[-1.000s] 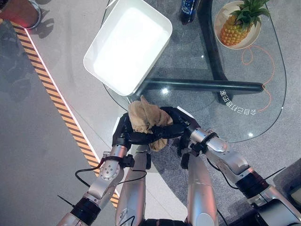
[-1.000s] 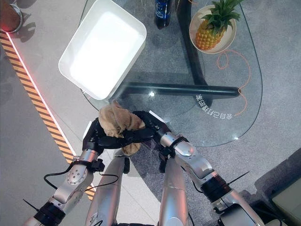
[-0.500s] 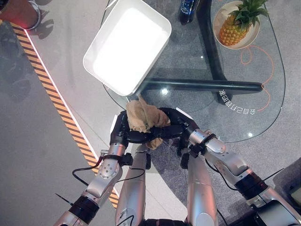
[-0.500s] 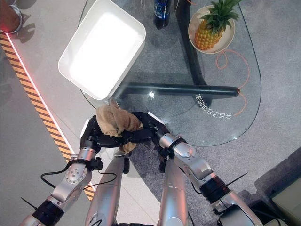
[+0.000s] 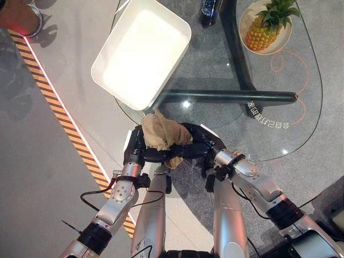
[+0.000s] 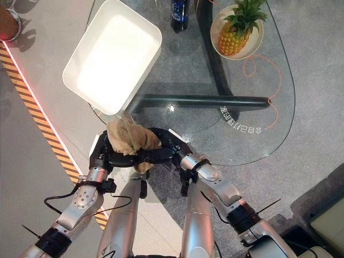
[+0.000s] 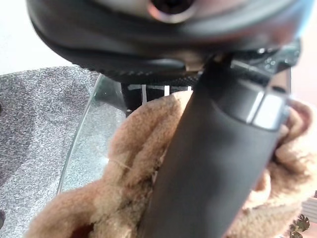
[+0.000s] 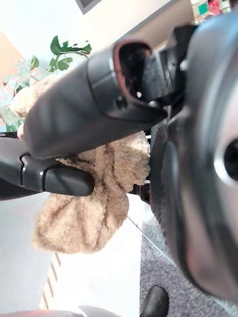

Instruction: Wipe the table with a cloth and put it in the basket.

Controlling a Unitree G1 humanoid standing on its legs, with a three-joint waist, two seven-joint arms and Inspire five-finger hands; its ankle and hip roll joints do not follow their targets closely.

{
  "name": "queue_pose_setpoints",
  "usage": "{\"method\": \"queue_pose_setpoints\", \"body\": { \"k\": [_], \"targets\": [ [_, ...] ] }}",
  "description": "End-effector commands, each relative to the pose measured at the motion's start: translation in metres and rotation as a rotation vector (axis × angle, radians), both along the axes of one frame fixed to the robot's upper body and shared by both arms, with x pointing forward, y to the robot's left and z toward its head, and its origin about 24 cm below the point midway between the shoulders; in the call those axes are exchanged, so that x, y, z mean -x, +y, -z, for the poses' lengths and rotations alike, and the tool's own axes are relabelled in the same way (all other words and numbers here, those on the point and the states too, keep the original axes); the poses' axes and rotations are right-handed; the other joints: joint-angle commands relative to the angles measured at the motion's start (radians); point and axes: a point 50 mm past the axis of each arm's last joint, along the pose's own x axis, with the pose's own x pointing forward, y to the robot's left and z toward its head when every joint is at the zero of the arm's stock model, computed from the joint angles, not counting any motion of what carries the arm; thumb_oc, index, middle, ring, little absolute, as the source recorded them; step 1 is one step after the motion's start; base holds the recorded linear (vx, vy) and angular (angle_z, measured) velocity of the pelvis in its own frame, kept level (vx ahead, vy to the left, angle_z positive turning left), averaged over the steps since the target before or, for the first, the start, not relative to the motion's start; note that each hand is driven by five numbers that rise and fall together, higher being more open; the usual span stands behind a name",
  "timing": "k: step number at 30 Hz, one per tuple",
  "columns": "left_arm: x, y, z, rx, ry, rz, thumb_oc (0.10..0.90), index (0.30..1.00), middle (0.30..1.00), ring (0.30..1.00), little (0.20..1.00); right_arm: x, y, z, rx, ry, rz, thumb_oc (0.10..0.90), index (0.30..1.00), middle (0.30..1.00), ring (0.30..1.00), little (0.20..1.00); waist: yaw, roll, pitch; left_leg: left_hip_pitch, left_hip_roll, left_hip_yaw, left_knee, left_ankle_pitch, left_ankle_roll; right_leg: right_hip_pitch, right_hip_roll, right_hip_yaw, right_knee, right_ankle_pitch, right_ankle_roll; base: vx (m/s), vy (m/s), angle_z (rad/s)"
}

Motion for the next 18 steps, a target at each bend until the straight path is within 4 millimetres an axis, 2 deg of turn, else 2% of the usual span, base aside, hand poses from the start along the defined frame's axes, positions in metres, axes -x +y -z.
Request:
{"method": "queue_pose_setpoints", "body": {
  "k": [1, 3, 6, 18],
  "targets": [
    [0.003, -0.006, -0.057, 0.084, -0.327, 0.034, 0.100, 0.300, 0.300, 0.300, 0.200, 0.022, 0.024, -0.025, -0.322, 0.002, -0.206, 0.800, 0.900, 0.900, 0.900, 0.900, 0.008, 0.014, -0.025, 0.019, -0.089, 0.072, 0.016, -0.053, 0.107, 0.000, 0.096, 0.000, -0.068, 0.081, -0.011, 0.00, 0.000, 0.00],
    [0.002, -0.006, -0.055, 0.074, -0.324, 0.033, 0.100, 0.300, 0.300, 0.300, 0.200, 0.026, 0.029, -0.031, -0.491, 0.049, -0.284, 0.800, 0.900, 0.900, 0.900, 0.900, 0.009, 0.014, -0.025, 0.023, -0.088, 0.072, 0.018, -0.057, 0.108, 0.003, 0.094, 0.000, -0.064, 0.078, -0.008, 0.00, 0.000, 0.00],
    [0.002, -0.006, -0.053, 0.072, -0.320, 0.033, 0.100, 0.300, 0.300, 0.300, 0.200, 0.031, 0.036, -0.037, -0.637, 0.068, -0.363, 0.800, 0.900, 0.900, 0.900, 0.900, 0.009, 0.016, -0.025, 0.027, -0.088, 0.071, 0.018, -0.061, 0.108, 0.005, 0.093, 0.003, -0.061, 0.077, -0.005, 0.00, 0.000, 0.00],
    [0.004, -0.001, -0.053, 0.067, -0.324, 0.013, 0.100, 0.300, 0.300, 0.300, 0.200, 0.037, 0.038, -0.042, -0.713, 0.053, -0.424, 0.800, 0.900, 0.900, 0.900, 0.900, 0.008, 0.007, -0.025, 0.028, -0.079, 0.077, 0.010, -0.060, 0.108, 0.008, 0.099, 0.002, -0.070, 0.083, 0.001, 0.00, 0.000, 0.00]
  ]
}}
